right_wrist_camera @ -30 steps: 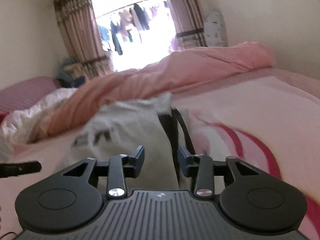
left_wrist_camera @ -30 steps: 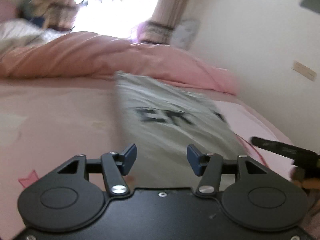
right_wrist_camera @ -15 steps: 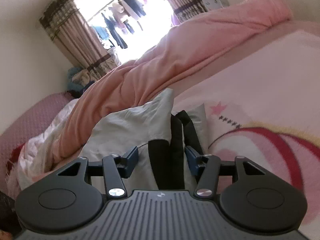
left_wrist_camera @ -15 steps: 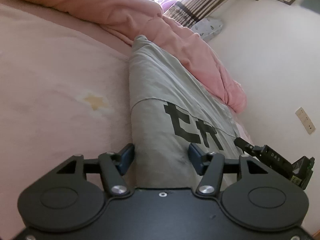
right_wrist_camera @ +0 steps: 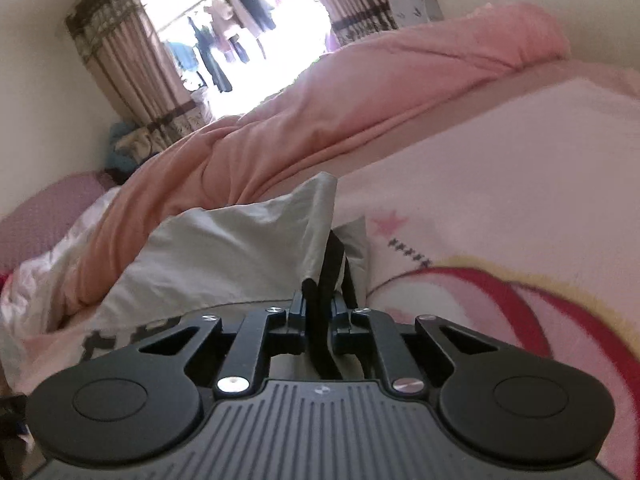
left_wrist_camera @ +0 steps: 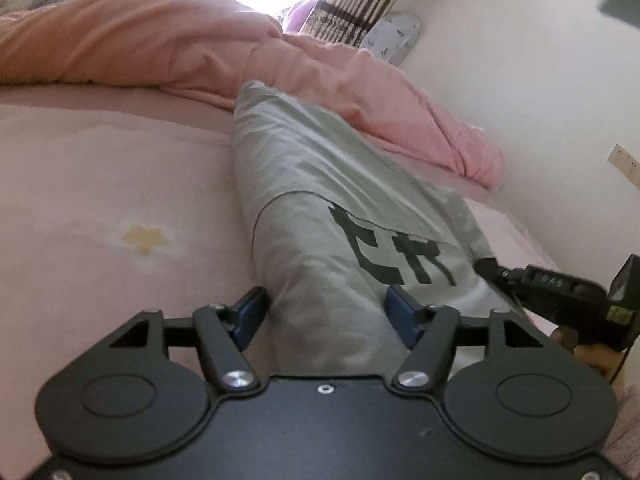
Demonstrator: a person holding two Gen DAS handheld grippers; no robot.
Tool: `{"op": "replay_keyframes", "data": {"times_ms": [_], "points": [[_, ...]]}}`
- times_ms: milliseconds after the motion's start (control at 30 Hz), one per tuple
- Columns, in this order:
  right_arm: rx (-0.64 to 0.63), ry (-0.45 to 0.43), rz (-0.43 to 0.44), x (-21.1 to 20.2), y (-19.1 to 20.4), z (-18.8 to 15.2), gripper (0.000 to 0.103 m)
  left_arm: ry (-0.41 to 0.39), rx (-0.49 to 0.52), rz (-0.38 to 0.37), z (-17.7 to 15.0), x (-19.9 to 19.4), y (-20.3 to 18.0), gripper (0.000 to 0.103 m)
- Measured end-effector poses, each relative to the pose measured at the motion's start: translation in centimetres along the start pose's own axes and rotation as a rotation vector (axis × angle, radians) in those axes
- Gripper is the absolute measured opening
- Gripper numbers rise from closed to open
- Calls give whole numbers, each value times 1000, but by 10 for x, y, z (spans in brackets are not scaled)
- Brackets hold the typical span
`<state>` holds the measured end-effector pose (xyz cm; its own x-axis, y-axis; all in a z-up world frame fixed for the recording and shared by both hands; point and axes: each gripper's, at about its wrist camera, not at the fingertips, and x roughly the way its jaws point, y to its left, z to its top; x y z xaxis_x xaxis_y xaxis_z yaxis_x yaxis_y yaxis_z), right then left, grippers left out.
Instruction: Fold large clothes
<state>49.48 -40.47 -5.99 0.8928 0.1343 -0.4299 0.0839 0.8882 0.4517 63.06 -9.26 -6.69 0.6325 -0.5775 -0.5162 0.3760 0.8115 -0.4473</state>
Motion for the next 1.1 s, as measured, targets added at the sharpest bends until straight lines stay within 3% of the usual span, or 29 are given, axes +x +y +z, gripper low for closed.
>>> {"op": "replay_keyframes", "data": {"times_ms": [133,267,400,533,633,700,800,833,867,900,1000,1100], "points": [[10,-39,-64,-36,9,-2,47,11,-88,-25,2,-31,10,62],[33,-33,-38,-104,6,-30,53,-45,2,-34,-31,-98,1,62],[99,-13,-74,-159,-7,-77,54,-43,71,-22,-76,-143,-9,62],[241,14,5,-172,-20,-102,55,-6,144,16,-106,-147,-25,61],[271,29,16,-162,-17,-104,55,6,170,51,-114,-136,-32,58],[286,32,8,-152,-15,-101,52,9,183,80,-114,-128,-36,46],[274,-4,-9,-148,-6,-99,41,18,174,108,-111,-112,-37,39],[258,-13,-25,-148,-1,-97,27,17,169,110,-111,-109,-38,38],[238,-24,-33,-150,2,-98,3,12,167,114,-110,-107,-40,36],[228,-36,-35,-153,4,-97,3,10,166,120,-109,-107,-43,27],[178,-115,-59,-165,11,-86,1,4,168,150,-105,-110,-53,20],[164,-123,-56,-162,5,-77,1,-13,273,220,-108,-124,-71,18]]}}
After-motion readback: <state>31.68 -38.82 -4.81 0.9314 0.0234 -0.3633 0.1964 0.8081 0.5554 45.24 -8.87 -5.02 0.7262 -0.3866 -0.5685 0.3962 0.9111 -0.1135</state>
